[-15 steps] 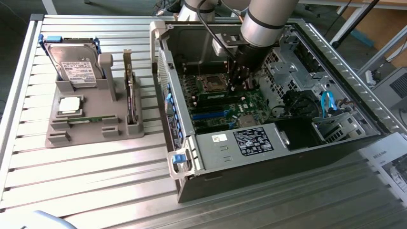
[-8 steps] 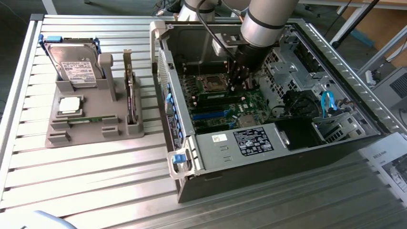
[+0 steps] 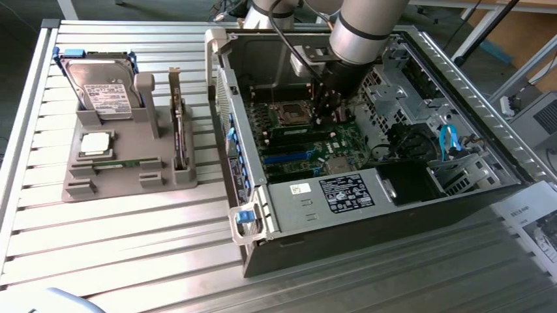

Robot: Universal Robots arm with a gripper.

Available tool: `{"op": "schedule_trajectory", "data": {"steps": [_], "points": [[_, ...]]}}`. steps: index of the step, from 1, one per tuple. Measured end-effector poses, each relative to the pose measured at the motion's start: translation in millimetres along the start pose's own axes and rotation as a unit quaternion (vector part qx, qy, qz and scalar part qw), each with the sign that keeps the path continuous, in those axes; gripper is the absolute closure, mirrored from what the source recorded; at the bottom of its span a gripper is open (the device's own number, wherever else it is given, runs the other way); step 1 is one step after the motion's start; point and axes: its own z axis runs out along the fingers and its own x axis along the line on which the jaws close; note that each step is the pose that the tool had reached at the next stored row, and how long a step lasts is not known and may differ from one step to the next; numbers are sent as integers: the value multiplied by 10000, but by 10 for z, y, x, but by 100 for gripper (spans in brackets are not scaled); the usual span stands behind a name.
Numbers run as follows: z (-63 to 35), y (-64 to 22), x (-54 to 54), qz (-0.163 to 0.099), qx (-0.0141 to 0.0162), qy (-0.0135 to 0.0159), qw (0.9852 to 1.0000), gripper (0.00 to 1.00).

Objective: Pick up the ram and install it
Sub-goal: 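Insert the ram into the slot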

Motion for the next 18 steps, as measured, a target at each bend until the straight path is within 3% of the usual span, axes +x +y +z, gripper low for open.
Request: {"op": "schedule_trajectory", "data": {"steps": [9, 18], "points": [[2, -19, -1, 0, 0, 0, 10000, 88], [76, -19, 2, 0, 0, 0, 10000, 88]]}}
